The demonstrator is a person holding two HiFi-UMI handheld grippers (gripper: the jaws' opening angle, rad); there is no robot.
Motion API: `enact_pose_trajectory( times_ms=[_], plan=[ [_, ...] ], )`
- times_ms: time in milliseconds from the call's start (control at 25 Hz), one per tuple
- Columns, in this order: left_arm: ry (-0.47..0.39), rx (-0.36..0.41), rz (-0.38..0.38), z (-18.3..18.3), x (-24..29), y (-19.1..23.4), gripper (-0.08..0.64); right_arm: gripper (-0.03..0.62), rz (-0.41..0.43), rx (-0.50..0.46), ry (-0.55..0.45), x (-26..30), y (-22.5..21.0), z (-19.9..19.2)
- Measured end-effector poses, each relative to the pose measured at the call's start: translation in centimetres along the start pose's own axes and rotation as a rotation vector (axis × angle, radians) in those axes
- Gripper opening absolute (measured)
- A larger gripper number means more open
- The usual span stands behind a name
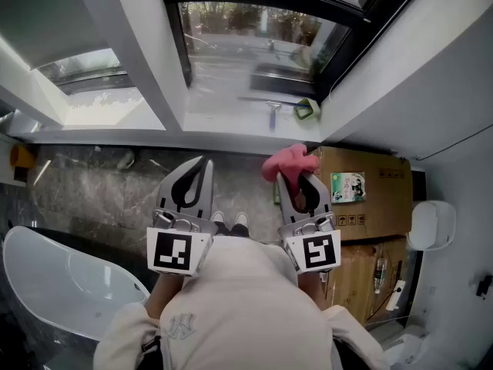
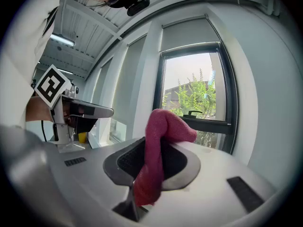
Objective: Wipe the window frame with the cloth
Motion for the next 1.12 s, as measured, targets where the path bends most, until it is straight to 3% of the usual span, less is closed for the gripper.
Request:
enact_pose_trajectory(
  times_ms=[320,400,520,640,1120],
  plan=[
    [-0.001,-0.009,0.011,-0.9,0.5,-2.0,0.011,0.077,0.027,-0.025,0.043,-1.9,-1.3,-1.1],
    [-0.012,-0.011,0.017,-1.4,1.0,-2.5,0.01,0.077,0.029,-0.021,0.01,-2.0,-2.0,-1.7],
    [0.015,0.003,0.015,-2.7,1.0,-3.3,0.011,0.077,0.038,-0.019,-0.019,-2.3,-3.0,-2.7],
    [0.034,-0.004,0.007,-2.6,1.5,-3.7,0.011,0.077,0.057,0.019,0.015,-2.2,-3.7,-3.0],
    [0.038,-0.012,0.031,-2.4,5.9,2.6,0.011,0.077,0.036,0.086,0.0,4.5,-4.5,-2.4]
  ],
)
Point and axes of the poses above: the fingertips, and each gripper's own axes: x forward along the fingers, y to its left, z out of its top, the point moved 7 cm from there along -x, backward along the fingers, and after that the axes turned 6 degrees about -y, right-handed, at the moved point
